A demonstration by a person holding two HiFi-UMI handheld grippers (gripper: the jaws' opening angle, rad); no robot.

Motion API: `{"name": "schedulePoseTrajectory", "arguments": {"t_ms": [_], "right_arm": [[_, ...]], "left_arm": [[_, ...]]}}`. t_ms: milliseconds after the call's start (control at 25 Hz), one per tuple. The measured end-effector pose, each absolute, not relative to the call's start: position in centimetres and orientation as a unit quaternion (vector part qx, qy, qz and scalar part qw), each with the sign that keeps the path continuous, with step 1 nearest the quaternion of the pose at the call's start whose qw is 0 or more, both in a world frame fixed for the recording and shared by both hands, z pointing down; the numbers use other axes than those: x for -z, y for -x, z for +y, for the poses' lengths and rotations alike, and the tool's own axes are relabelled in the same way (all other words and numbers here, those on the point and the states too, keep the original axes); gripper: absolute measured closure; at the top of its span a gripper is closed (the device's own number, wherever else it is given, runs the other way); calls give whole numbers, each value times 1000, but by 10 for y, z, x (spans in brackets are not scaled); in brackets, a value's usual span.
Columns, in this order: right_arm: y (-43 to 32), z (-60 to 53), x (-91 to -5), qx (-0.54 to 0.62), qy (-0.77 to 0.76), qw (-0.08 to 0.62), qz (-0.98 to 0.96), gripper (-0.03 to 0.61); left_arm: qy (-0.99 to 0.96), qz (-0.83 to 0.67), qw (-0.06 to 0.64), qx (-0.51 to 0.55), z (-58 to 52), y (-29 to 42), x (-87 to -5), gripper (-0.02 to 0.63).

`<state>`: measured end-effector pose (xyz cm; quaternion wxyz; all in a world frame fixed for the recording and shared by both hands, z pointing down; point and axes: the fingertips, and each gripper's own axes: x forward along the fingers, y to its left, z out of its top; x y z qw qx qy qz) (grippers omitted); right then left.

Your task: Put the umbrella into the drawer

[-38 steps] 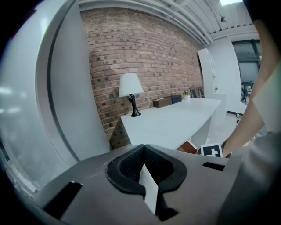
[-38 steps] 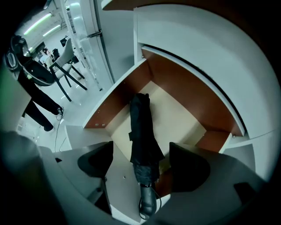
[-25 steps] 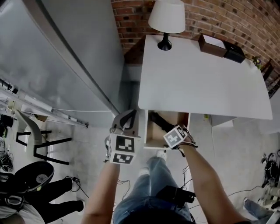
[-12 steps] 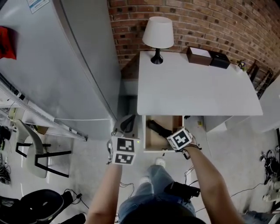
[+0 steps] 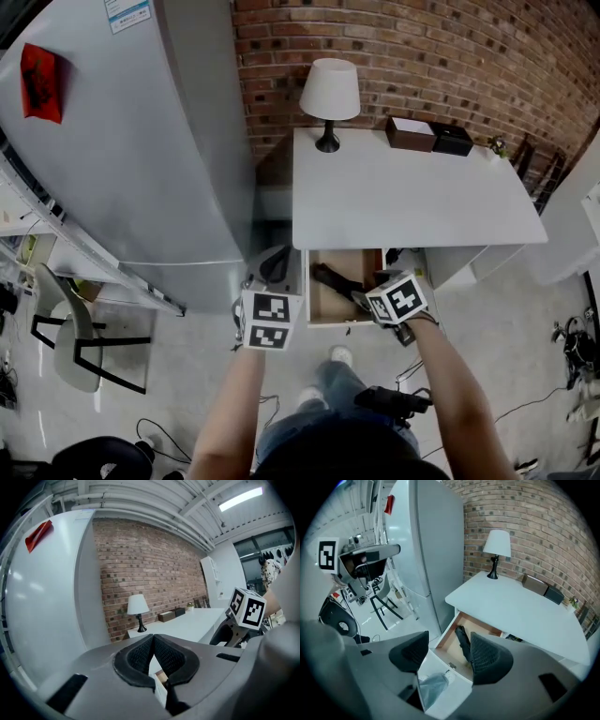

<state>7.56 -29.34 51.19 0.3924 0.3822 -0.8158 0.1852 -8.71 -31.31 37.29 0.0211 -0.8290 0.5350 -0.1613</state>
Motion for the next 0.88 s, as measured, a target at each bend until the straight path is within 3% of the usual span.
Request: {"name": "schedulePoseTrajectory", "arguments": {"t_ms": [680, 880], "right_arm": [[-88, -246, -362, -100, -494, 210, -838, 304], [-103, -240, -343, -66, -510, 195, -835, 307]], "left_arm": [[833, 541, 48, 105, -279, 84, -328, 612], [824, 556, 62, 92, -275, 84, -313, 614]]}}
